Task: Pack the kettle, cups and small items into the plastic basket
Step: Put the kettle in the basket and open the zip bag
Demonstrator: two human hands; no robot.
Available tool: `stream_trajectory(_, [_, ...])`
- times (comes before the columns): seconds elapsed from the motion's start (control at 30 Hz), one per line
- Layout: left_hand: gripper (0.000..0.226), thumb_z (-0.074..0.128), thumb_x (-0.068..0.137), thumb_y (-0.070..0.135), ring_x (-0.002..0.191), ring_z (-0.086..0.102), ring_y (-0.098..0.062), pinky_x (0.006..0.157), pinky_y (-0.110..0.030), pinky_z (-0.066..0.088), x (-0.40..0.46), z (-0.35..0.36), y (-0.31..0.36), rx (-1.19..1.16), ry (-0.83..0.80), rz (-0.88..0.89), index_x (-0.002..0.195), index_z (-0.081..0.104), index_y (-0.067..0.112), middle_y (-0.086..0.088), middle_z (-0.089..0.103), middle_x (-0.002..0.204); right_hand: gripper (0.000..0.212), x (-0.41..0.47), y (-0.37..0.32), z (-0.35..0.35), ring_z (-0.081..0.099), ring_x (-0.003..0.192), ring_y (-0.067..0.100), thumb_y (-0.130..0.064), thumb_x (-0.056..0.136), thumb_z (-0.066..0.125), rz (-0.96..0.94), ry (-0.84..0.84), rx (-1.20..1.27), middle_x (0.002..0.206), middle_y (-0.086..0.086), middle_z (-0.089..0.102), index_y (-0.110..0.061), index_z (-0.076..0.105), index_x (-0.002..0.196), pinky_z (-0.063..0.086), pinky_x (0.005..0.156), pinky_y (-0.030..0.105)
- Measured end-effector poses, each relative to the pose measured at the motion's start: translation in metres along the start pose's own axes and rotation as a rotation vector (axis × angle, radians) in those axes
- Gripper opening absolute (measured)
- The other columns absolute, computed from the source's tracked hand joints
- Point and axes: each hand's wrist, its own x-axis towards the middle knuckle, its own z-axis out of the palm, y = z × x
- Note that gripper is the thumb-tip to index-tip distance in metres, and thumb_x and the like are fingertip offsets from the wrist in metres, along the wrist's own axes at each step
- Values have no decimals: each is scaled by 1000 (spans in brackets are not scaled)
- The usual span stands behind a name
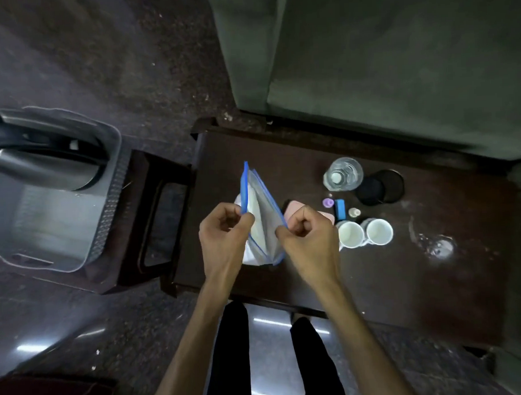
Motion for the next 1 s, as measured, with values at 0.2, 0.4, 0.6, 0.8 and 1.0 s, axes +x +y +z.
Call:
stream_trajectory(0.2, [4, 68, 76, 17, 59, 60, -9, 59, -21, 51, -34, 54, -27, 121, -23, 91, 74, 65, 18, -3, 68, 67, 23, -8, 24, -26, 67, 68, 37, -10, 75, 70, -251, 147, -527, 69, 5, 70, -24, 62, 92, 48, 54, 37])
stream_trajectory(0.4, [11, 70, 83, 15, 59, 60, -8, 61, -29, 55, -56, 86, -56, 142, -47, 52, 77, 64, 22, 3, 67, 67, 34, 9, 46, -48, 70, 101, 36, -40, 86, 69, 48, -159, -602, 106, 11, 75, -23, 76, 115, 48, 73, 31])
stream_trajectory(0.6, [10, 70, 82, 26, 60, 57, -11, 61, -30, 52, -62, 97, -70, 143, -65, 48, 77, 62, 26, 8, 64, 67, 28, 21, 67, -51, 74, 88, 25, -31, 80, 79, 93, -188, -335, 91, 2, 79, -24, 80, 107, 58, 74, 29])
stream_trajectory(0.8, [9, 69, 81, 21, 55, 60, -9, 56, -22, 53, -60, 98, -89, 182, -135, 37, 78, 64, 28, 5, 65, 63, 52, 38, 95, -33, 69, 97, 39, -30, 79, 76, 33, -171, -599, 102, 13, 74, -18, 56, 126, 52, 75, 38])
stream_trajectory(1.0, [17, 77, 86, 27, 52, 56, -1, 53, -16, 49, -59, 112, -105, 209, -142, -13, 76, 64, 26, 10, 66, 63, 21, 49, 117, -25, 68, 89, 42, -18, 88, 63, 29, -118, -727, 93, 19, 72, -12, 60, 108, 48, 67, 39])
